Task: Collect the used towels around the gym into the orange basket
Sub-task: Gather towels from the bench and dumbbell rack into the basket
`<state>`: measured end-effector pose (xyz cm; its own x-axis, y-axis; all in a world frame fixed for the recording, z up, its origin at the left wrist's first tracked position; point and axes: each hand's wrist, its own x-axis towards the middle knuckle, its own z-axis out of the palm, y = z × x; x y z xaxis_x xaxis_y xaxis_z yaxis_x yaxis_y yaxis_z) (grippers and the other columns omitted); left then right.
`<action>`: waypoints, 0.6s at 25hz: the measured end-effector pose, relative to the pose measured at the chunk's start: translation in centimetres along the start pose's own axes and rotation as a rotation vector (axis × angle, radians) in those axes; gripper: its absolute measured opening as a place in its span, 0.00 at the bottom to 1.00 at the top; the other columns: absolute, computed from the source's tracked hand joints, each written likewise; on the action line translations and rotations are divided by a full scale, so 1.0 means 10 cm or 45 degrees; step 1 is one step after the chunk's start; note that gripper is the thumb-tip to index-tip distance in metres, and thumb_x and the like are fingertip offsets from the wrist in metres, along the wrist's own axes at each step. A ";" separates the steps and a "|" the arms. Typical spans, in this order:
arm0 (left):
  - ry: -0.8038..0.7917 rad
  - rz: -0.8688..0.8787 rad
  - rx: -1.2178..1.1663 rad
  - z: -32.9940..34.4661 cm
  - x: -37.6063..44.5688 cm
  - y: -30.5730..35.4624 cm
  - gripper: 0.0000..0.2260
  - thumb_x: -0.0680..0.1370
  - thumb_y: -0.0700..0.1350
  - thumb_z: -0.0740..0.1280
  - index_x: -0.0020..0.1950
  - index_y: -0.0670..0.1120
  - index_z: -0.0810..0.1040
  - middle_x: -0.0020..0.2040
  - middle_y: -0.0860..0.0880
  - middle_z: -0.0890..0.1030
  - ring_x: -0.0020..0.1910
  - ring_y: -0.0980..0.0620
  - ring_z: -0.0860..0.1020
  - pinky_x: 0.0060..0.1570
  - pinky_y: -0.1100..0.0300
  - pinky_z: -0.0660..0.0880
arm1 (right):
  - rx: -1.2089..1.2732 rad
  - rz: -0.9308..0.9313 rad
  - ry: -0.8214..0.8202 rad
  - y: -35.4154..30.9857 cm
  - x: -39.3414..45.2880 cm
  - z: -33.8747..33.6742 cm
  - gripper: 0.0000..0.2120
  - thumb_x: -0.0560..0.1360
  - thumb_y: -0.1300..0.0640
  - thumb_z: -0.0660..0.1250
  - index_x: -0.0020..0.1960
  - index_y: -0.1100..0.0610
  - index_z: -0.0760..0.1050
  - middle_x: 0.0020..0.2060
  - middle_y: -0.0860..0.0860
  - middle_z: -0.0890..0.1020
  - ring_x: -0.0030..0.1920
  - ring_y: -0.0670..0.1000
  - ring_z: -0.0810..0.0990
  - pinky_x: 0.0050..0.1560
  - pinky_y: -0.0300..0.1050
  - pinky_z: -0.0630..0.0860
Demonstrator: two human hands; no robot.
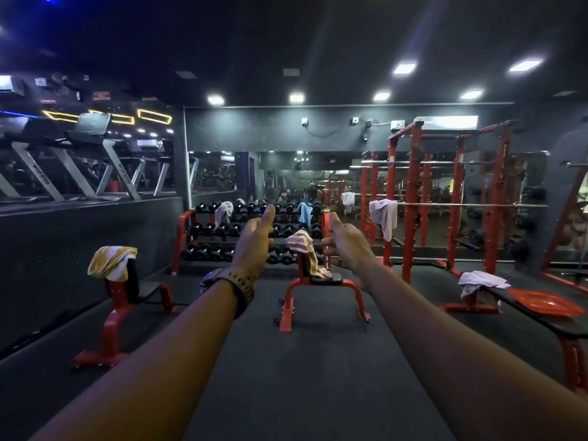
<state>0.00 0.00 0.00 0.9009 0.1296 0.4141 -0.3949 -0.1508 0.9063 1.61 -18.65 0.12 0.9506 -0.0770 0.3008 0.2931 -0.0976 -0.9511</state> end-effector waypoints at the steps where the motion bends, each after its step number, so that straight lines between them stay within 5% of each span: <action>1: 0.008 -0.007 -0.018 -0.05 -0.02 -0.08 0.23 0.80 0.69 0.55 0.67 0.56 0.67 0.62 0.45 0.78 0.61 0.44 0.78 0.64 0.42 0.74 | 0.016 0.033 -0.010 0.08 -0.01 0.07 0.22 0.81 0.36 0.58 0.54 0.55 0.74 0.40 0.50 0.81 0.35 0.47 0.76 0.38 0.43 0.71; 6: 0.063 -0.233 -0.027 -0.40 -0.19 -0.66 0.29 0.80 0.69 0.55 0.68 0.48 0.72 0.64 0.47 0.77 0.62 0.45 0.77 0.58 0.47 0.74 | -0.037 0.236 -0.010 0.78 -0.10 0.44 0.19 0.82 0.37 0.58 0.52 0.54 0.72 0.42 0.51 0.80 0.35 0.47 0.75 0.34 0.40 0.69; 15: 0.101 -0.220 -0.036 -0.76 0.29 -1.03 0.30 0.81 0.66 0.53 0.72 0.47 0.71 0.64 0.47 0.77 0.63 0.46 0.76 0.64 0.45 0.73 | 0.064 0.221 0.018 1.07 0.32 0.89 0.18 0.82 0.39 0.59 0.51 0.55 0.71 0.40 0.51 0.78 0.33 0.46 0.73 0.33 0.39 0.68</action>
<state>5.35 9.35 -7.50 0.9392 0.2285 0.2562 -0.2412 -0.0918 0.9661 8.69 -11.14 -9.76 0.9859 -0.1022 0.1324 0.1298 -0.0320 -0.9910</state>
